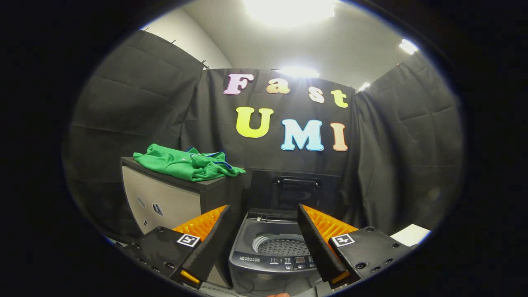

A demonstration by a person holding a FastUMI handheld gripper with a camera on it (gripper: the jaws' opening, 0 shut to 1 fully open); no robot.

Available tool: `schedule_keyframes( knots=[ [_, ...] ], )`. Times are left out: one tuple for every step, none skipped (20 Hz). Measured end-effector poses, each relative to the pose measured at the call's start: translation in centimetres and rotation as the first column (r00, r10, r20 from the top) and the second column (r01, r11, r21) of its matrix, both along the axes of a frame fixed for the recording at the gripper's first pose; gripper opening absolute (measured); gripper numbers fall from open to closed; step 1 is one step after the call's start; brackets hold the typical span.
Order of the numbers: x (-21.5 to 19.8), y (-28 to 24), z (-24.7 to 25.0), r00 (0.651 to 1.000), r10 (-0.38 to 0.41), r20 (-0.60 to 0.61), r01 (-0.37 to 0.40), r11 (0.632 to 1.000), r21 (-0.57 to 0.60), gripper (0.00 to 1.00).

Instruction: Put the clothes into the washing machine and then close the washing machine lid.

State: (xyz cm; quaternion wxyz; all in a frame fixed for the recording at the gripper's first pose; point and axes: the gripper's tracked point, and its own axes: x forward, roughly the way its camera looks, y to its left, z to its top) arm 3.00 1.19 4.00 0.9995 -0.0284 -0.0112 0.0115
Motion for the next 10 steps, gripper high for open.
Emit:
schedule_keyframes(
  knots=[
    [0.3,0.3,0.3,1.000,0.007,0.002,-0.007,1.000,-0.001,0.99],
    [0.5,0.7,1.0,1.000,0.014,0.008,-0.014,1.000,-0.004,1.00],
    [0.8,1.0,1.8,1.000,0.019,0.015,-0.019,1.000,-0.004,1.00],
    [1.1,1.5,2.8,0.999,0.028,0.024,-0.028,1.000,0.000,1.00],
    [1.7,2.1,3.7,0.999,0.042,0.029,-0.042,0.999,0.007,1.00],
    [2.2,2.8,4.6,0.998,0.063,0.024,-0.063,0.998,0.015,1.00],
    [3.0,3.8,5.4,0.995,0.096,0.018,-0.096,0.995,0.028,0.99],
    [3.6,4.5,6.3,0.993,0.115,0.004,-0.115,0.993,0.040,1.00],
    [4.1,4.8,7.1,0.992,0.126,-0.006,-0.125,0.991,0.050,1.00],
    [4.8,5.0,8.3,0.992,0.126,-0.008,-0.125,0.990,0.064,1.00]
  ],
)
